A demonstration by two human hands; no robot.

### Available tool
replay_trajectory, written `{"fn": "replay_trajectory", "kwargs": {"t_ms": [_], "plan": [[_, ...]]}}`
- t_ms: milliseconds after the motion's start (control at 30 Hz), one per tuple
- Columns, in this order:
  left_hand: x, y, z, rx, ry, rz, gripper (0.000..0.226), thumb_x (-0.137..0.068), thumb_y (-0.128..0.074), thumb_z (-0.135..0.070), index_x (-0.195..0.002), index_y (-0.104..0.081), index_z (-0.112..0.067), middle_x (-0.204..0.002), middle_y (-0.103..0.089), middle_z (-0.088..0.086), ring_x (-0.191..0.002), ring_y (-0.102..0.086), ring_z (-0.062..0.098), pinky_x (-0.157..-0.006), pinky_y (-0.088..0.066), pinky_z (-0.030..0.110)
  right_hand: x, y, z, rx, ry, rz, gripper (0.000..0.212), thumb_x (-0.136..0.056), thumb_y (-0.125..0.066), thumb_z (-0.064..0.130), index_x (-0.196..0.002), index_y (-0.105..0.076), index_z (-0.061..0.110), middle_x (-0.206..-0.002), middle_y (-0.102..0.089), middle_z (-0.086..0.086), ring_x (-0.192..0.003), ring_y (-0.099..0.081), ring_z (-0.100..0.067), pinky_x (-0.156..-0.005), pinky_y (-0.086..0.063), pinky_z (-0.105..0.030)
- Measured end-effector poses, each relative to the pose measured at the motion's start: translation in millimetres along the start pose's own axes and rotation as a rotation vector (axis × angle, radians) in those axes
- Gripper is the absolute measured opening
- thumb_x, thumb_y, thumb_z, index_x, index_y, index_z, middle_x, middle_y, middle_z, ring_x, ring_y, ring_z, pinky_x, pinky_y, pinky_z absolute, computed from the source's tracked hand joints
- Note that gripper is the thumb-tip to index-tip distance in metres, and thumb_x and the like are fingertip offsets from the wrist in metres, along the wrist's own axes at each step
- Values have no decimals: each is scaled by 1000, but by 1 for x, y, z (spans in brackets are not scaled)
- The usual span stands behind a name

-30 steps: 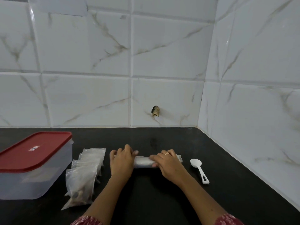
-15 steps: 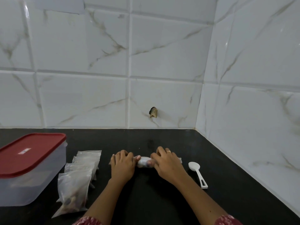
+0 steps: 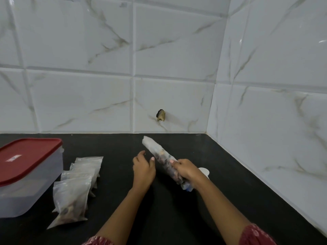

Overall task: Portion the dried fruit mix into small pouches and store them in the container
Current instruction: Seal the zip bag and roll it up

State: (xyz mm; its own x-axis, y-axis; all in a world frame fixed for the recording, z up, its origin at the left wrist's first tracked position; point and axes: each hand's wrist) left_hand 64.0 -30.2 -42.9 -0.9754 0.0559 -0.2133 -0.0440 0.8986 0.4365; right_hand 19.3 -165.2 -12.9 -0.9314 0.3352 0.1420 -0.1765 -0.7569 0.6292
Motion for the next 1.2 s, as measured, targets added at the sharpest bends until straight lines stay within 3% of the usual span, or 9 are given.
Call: {"fn": "replay_trajectory", "kwargs": {"t_ms": [167, 267, 433, 500, 567, 633, 767, 900, 1200], "plan": [[21, -18, -23, 131, -24, 218, 37, -98, -41, -27, -132, -45, -12, -128, -55, 7, -116, -53, 21, -89, -39, 24, 21, 4, -2, -259, -138, 2, 43, -97, -42, 39, -110, -62, 3, -100, -69, -15, -88, -64, -25, -82, -51, -31], [34, -28, -31, 62, -48, 256, 33, -99, -36, -19, -125, -53, -10, -121, -58, 11, -102, -55, 18, -82, -38, 22, 32, 5, -4, -284, -185, -36, 40, -98, -41, 36, -109, -59, 3, -77, -65, -8, -74, -62, -20, -76, -51, -29], [49, -41, -34, 2, -13, 280, 37, -97, -33, -18, -76, -57, 1, -87, -49, 15, -62, -40, 8, -58, -34, 22, 49, 5, -19, -269, -209, -127, 28, -98, -37, 27, -87, -53, 7, -69, -53, -3, -62, -52, -14, -55, -43, -25], [55, -45, -35, -14, -23, 271, 38, -95, -35, -14, -59, -45, -11, -79, -42, 10, -58, -37, 8, -53, -31, 19, 53, 3, -25, -196, -152, -151, 33, -99, -35, 25, -114, -54, 4, -91, -59, -7, -80, -59, -19, -63, -42, -23], [62, -46, -36, -28, -8, 273, 33, -96, -35, -14, -68, -51, -8, -87, -38, 5, -64, -39, 7, -54, -32, 14, 59, 2, -27, -67, -90, -192, 42, -99, -34, 25, -138, -36, 10, -128, -52, -12, -116, -52, -26, -85, -40, -25], [68, -47, -36, -77, -6, 305, 33, -98, -33, -19, -95, -59, 0, -105, -37, 5, -83, -45, 9, -70, -38, 15, 59, -2, -31, 37, -44, -211, 41, -97, -36, 25, -136, -40, 13, -136, -46, -14, -124, -45, -31, -101, -38, -33], [71, -46, -37, -340, -31, 289, 42, -99, -27, -28, -119, -61, -13, -137, -34, 6, -126, -26, 23, -105, -24, 34, 59, -4, -34, 119, -54, -213, 36, -95, -35, 23, -122, -55, 12, -129, -48, -18, -121, -45, -33, -101, -39, -36], [70, -41, -38, -429, -34, 320, 40, -98, -25, -28, -126, -53, -23, -147, -31, 4, -134, -21, 24, -111, -13, 40, 59, 2, -30, 194, -92, -161, 42, -99, -26, 30, -133, -47, 17, -138, -38, -17, -130, -33, -35, -106, -29, -38], [60, -6, -24, -662, -262, 160, 59, -100, -26, -36, -150, -9, -9, -158, -10, 8, -147, -6, 22, -118, -4, 37, 66, 2, -6, 431, 95, -345, 41, -99, -28, 32, -131, -45, 14, -138, -40, -14, -128, -32, -34, -106, -24, -42]]}}
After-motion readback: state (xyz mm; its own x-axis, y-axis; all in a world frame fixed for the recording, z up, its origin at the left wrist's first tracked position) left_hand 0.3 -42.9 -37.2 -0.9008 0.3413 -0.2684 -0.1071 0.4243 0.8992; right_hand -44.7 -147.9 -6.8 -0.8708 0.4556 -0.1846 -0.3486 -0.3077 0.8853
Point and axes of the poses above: each hand's wrist, its own x-axis away from the middle knuckle, its own y-axis out of the back of the hand, z = x × y
